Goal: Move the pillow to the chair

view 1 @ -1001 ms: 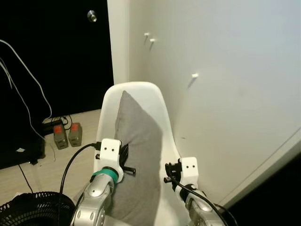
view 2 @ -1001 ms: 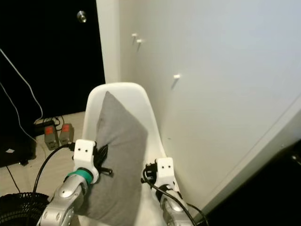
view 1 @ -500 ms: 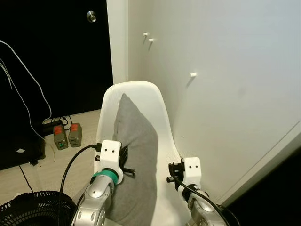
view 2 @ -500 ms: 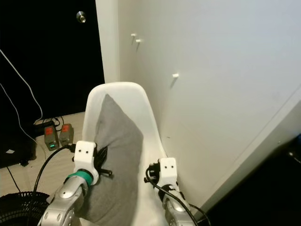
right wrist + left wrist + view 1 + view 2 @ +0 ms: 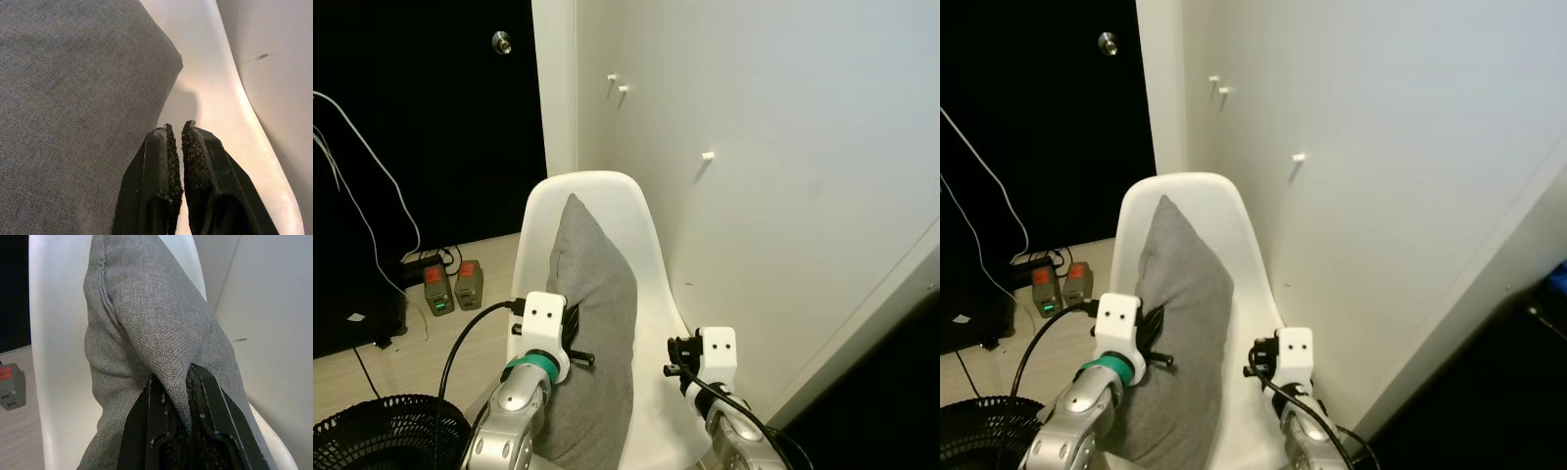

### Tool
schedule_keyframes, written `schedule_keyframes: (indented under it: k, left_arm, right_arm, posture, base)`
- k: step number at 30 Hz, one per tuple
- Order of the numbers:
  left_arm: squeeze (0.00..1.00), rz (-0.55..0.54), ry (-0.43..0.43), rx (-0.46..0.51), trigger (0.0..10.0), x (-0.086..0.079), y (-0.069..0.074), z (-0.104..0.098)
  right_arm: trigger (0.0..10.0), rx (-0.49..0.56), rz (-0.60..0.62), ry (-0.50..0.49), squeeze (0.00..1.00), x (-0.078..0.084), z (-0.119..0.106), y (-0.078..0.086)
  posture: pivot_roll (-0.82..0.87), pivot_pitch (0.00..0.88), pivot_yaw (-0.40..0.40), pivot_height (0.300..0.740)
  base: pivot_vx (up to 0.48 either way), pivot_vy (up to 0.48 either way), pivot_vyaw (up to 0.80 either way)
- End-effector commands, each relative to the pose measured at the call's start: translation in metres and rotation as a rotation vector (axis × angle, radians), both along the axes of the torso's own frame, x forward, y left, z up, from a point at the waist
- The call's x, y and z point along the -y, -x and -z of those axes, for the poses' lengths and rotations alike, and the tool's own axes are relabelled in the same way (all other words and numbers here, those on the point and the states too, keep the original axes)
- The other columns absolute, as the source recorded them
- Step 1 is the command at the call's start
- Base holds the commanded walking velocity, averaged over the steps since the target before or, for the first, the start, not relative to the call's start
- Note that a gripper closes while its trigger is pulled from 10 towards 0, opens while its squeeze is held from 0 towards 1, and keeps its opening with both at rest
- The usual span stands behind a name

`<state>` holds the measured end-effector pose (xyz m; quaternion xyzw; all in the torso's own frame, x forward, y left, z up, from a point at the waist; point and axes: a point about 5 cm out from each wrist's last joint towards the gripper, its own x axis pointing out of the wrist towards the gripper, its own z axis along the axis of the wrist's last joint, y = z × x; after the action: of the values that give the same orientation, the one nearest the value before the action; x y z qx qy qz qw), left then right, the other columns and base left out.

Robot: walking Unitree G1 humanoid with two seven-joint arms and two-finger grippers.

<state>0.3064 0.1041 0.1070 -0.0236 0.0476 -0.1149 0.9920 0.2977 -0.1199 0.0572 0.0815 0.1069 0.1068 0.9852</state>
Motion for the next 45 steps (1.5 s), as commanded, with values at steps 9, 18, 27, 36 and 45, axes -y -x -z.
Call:
schedule_keyframes:
  k: [9, 18, 27, 36, 45]
  left_arm:
    - [0.0, 0.02, 0.0, 0.065, 10.0, 0.004, -0.003, -0.013]
    - [0.0, 0.022, -0.003, 0.054, 10.0, 0.003, 0.001, -0.01]
    - [0.0, 0.037, -0.024, 0.052, 10.0, 0.002, -0.001, -0.011]
    - [0.0, 0.081, -0.085, 0.081, 10.0, -0.002, -0.037, -0.018]
    - [0.0, 0.138, -0.348, 0.216, 10.0, 0.012, -0.073, -0.051]
  right_arm:
    - [10.0, -0.02, 0.019, -0.011, 0.0, 0.001, 0.005, 0.006]
    - [10.0, -0.033, 0.024, 0.005, 0.0, 0.001, 0.009, 0.009]
    - [10.0, -0.039, 0.022, -0.003, 0.0, 0.0, 0.012, 0.014]
    - [10.0, -0.034, 0.092, 0.011, 0.0, 0.011, 0.01, 0.018]
    - [10.0, -0.028, 0.118, 0.028, 0.0, 0.023, 0.007, 0.024]
  posture:
    - [-0.06, 0.014, 0.068, 0.641]
    - [-0.05, 0.036, 0.073, 0.631]
    - [-0.04, 0.054, 0.076, 0.621]
    - [-0.08, 0.088, 0.099, 0.621]
    - [-0.12, 0.105, 0.109, 0.621]
  base:
    - [0.0, 0.0, 0.0]
    - [0.0, 0.0, 0.0]
    - [0.0, 0.0, 0.0]
    - [0.0, 0.0, 0.0]
    - [0.0, 0.0, 0.0]
